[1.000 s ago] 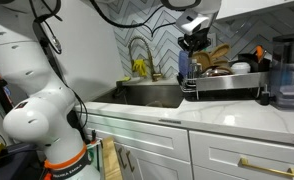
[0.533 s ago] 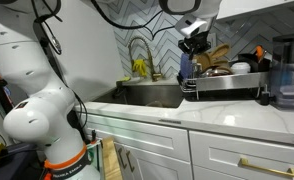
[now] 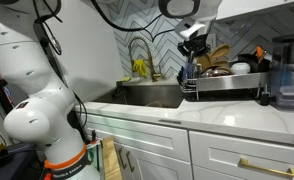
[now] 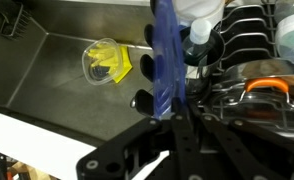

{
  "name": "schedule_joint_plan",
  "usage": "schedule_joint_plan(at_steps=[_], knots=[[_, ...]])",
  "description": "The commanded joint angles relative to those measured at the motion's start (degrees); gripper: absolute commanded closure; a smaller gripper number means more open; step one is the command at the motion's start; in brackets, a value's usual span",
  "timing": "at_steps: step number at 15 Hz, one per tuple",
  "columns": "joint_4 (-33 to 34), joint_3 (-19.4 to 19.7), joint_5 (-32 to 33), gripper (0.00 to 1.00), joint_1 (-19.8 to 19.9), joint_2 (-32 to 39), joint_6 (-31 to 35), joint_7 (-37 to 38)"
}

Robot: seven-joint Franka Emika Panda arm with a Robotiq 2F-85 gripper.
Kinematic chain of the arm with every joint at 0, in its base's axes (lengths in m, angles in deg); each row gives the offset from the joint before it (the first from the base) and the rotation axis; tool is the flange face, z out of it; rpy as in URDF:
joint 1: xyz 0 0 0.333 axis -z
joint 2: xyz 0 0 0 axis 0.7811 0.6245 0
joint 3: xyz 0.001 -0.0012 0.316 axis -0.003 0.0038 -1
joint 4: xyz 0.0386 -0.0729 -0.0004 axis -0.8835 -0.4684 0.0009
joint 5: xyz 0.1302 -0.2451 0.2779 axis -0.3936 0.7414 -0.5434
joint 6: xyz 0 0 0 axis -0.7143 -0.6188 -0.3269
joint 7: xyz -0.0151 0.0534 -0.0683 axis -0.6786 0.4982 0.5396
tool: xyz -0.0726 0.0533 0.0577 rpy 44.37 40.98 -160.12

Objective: Remove the lid from the lunchbox and put it in the drying rack

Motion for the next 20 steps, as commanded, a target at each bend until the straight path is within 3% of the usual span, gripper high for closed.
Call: schedule_joint_plan(at_steps=[1,5,9,20], knots=[[-1.27,-0.31,1.63,0.58,-0.68,-0.45,0.17,0.93],[-1.40,-0.46,1.97,0.27,-1.14,-0.60,0.23,-0.51],[1.89,0.37,3.87,0.01,-0.87,-1.01,-2.93,-11.27],[19.46,-0.04,20.56,0.00,-1.54,-1.00,-26.56,-28.06]])
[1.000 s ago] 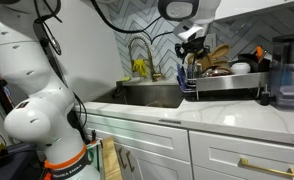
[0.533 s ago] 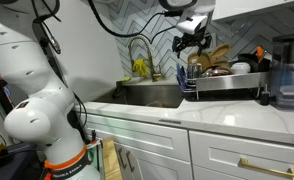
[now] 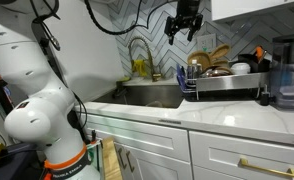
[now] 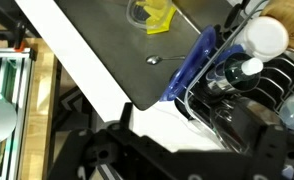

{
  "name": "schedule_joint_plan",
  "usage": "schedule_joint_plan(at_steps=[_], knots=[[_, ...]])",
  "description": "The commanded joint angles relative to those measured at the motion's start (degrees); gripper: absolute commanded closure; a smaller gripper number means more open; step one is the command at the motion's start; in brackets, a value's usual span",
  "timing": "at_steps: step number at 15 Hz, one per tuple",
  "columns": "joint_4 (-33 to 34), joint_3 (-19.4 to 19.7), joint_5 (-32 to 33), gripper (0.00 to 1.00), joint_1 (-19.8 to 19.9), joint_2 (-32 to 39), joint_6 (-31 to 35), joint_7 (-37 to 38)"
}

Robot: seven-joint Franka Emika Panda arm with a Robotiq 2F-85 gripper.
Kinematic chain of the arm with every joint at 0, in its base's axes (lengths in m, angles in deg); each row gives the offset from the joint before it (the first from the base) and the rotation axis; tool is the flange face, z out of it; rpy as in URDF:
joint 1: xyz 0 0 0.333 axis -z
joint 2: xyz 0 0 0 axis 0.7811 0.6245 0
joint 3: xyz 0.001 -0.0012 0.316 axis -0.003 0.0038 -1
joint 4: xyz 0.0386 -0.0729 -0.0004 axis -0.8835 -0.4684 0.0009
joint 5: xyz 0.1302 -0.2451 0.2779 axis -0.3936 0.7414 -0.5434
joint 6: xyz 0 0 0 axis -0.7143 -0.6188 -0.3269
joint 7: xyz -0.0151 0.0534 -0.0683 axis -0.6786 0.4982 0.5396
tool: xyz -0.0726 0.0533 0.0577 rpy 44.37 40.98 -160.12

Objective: Remove the lid from the lunchbox and put it in the drying rack

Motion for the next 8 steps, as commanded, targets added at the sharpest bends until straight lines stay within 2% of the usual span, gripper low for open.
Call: schedule_joint_plan(at_steps=[1,5,8], knots=[[4.74,-0.69,5.77,0.00,-0.84,-0.03,-6.15,-6.04],[7.44,-2.16,11.18,0.00,-1.84,-1.12,-8.92,-13.86],[7.66,-3.08,14.21,0.00,-2.64,-2.37,-8.43,-21.09]])
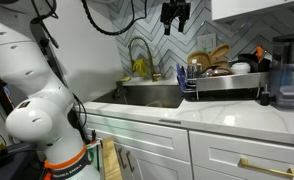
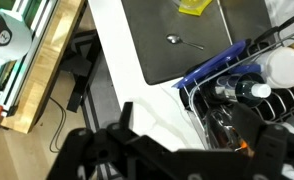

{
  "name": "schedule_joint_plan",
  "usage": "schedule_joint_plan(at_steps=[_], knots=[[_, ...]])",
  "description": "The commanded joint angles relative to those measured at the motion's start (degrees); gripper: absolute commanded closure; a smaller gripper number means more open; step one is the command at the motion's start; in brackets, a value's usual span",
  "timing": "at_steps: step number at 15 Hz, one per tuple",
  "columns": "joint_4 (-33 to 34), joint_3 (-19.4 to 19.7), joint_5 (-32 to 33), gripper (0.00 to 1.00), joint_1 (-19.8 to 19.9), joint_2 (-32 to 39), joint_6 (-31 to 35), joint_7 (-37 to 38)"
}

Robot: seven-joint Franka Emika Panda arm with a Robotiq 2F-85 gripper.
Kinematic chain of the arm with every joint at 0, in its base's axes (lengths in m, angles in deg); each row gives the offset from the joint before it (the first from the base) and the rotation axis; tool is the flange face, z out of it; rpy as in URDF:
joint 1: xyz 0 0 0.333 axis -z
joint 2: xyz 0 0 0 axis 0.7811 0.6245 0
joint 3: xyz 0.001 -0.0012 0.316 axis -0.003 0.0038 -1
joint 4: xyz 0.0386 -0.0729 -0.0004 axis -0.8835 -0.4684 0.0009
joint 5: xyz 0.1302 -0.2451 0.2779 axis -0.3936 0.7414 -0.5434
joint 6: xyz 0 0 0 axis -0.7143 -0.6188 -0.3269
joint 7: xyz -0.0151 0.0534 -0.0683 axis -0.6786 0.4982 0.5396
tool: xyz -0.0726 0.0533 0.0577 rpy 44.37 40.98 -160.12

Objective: Remove the lid from the lunchbox and put it in the drying rack

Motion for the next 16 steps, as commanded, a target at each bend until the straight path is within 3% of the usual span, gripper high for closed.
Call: schedule_joint_plan(at_steps=[1,8,9,16], knots=[[0.08,-0.99,4.27,0.00,-1.01,-2.19,-0.70,-8.74],[-0.49,-1.68,5.80,0.00,-1.64,-5.52,1.27,-28.68],[0.74,-1.81,4.46,0.00,-0.97,-3.86,0.17,-24.00],[0.72,-1.85,4.46,0.00,-0.95,-4.50,0.40,-28.12]])
